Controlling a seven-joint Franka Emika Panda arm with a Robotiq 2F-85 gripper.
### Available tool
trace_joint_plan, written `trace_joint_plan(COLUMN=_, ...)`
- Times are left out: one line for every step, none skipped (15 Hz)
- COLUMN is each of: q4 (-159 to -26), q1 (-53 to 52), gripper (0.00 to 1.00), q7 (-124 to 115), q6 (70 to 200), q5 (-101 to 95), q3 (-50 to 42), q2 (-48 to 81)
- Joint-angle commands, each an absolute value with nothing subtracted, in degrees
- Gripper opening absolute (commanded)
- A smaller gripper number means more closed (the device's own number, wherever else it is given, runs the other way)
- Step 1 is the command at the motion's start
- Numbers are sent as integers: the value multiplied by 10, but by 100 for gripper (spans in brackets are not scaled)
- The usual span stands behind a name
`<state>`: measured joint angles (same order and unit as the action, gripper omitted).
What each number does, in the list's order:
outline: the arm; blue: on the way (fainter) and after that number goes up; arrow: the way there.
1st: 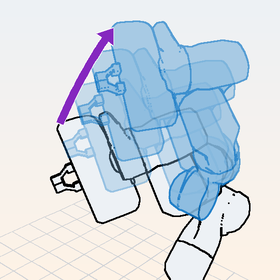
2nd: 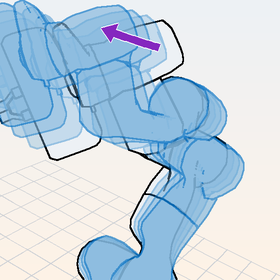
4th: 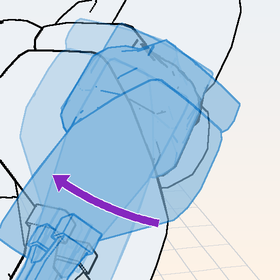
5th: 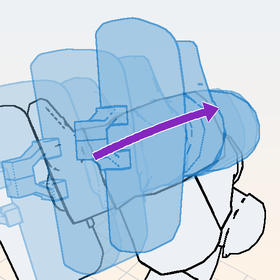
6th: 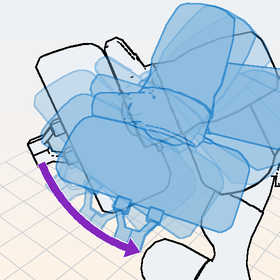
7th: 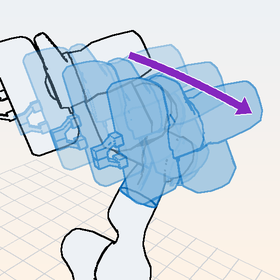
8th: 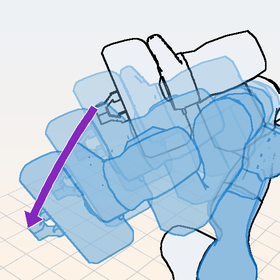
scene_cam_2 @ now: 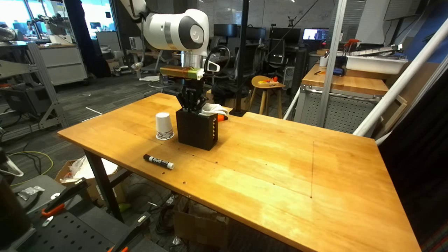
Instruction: Put the towel inside the black box
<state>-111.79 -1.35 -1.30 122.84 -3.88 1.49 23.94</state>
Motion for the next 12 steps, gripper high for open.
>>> trace_joint_plan(q4=-1138, q1=-14, gripper=0, q7=-11, q6=1236, q5=-7, q3=24, q2=232)
trace_joint_plan(q4=-1141, q1=-10, gripper=0, q7=-5, q6=1236, q5=8, q3=28, q2=233)
trace_joint_plan(q4=-1144, q1=-5, gripper=0, q7=5, q6=1237, q5=31, q3=34, q2=233)
trace_joint_plan(q4=-1147, q1=-7, gripper=0, q7=5, q6=1236, q5=39, q3=34, q2=233)
trace_joint_plan(q4=-1150, q1=-8, gripper=0, q7=8, q6=1236, q5=47, q3=35, q2=230)
trace_joint_plan(q4=-1151, q1=-9, gripper=0, q7=9, q6=1236, q5=51, q3=35, q2=227)
trace_joint_plan(q4=-1152, q1=-10, gripper=0, q7=11, q6=1234, q5=52, q3=35, q2=222)
trace_joint_plan(q4=-1152, q1=-11, gripper=0, q7=13, q6=1232, q5=51, q3=34, q2=216)
trace_joint_plan(q4=-1152, q1=-11, gripper=0, q7=14, q6=1229, q5=48, q3=33, q2=208)
trace_joint_plan(q4=-1154, q1=-12, gripper=0, q7=15, q6=1226, q5=44, q3=32, q2=198)
trace_joint_plan(q4=-1156, q1=-12, gripper=0, q7=15, q6=1224, q5=39, q3=30, q2=184)
trace_joint_plan(q4=-1158, q1=-12, gripper=0, q7=17, q6=1222, q5=37, q3=29, q2=172)
